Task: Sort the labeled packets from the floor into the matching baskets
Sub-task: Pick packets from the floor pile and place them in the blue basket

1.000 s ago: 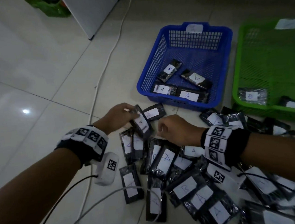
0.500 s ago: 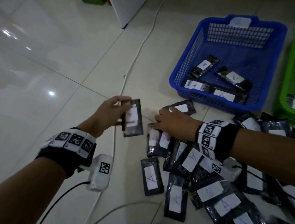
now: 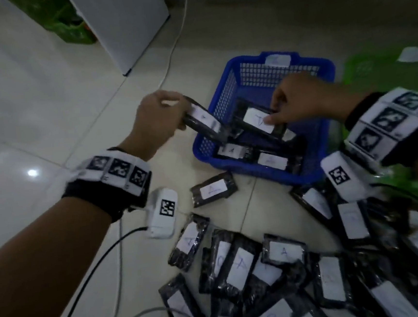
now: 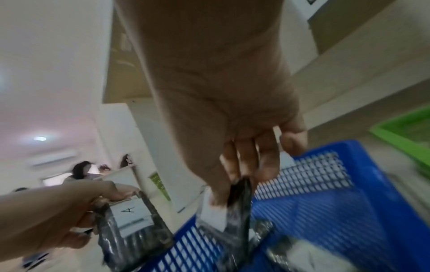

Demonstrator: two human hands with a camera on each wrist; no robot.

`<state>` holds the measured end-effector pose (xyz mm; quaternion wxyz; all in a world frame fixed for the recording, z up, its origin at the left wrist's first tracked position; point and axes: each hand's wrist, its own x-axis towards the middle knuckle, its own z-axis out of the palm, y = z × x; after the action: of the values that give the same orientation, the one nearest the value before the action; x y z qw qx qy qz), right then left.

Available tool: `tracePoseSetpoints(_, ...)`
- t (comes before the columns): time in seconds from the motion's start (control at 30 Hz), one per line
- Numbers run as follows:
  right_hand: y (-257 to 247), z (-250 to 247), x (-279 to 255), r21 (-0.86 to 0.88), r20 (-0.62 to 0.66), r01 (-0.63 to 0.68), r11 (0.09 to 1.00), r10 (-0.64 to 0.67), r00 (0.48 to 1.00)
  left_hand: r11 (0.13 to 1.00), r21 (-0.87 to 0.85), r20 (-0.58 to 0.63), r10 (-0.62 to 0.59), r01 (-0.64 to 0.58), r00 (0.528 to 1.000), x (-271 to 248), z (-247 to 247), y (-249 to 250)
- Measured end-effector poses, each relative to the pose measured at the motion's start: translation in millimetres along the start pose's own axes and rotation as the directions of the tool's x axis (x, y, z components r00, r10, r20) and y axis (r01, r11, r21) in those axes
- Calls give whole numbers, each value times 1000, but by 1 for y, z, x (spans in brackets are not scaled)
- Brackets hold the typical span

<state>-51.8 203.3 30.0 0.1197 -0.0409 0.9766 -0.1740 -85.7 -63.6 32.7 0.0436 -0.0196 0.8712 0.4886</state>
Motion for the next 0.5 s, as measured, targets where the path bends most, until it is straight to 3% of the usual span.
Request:
tracePoseSetpoints(0.13, 30, 25, 10, 119, -111, -172, 978, 186, 976, 958, 278, 21, 63, -67, 998, 2, 48, -10)
tracePoseSetpoints(0.23, 34, 46, 16, 184, -122, -216, 959, 241, 963, 895, 432, -7, 123, -108, 992, 5, 75, -23)
tracePoseSetpoints(0.3, 30, 60, 14, 143, -130, -228, 963, 247, 960, 853, 508, 49, 106, -116, 993, 8, 84, -33)
tracePoseSetpoints(0.4, 25, 74, 3, -79, -174, -203, 976, 187, 967, 806, 555, 110, 174, -205, 979, 6, 80, -47)
tracePoseSetpoints(0.5, 6, 75, -8, -322, -278, -47, 946, -47, 959, 781, 538, 7, 371, -316, 929, -12, 58, -49)
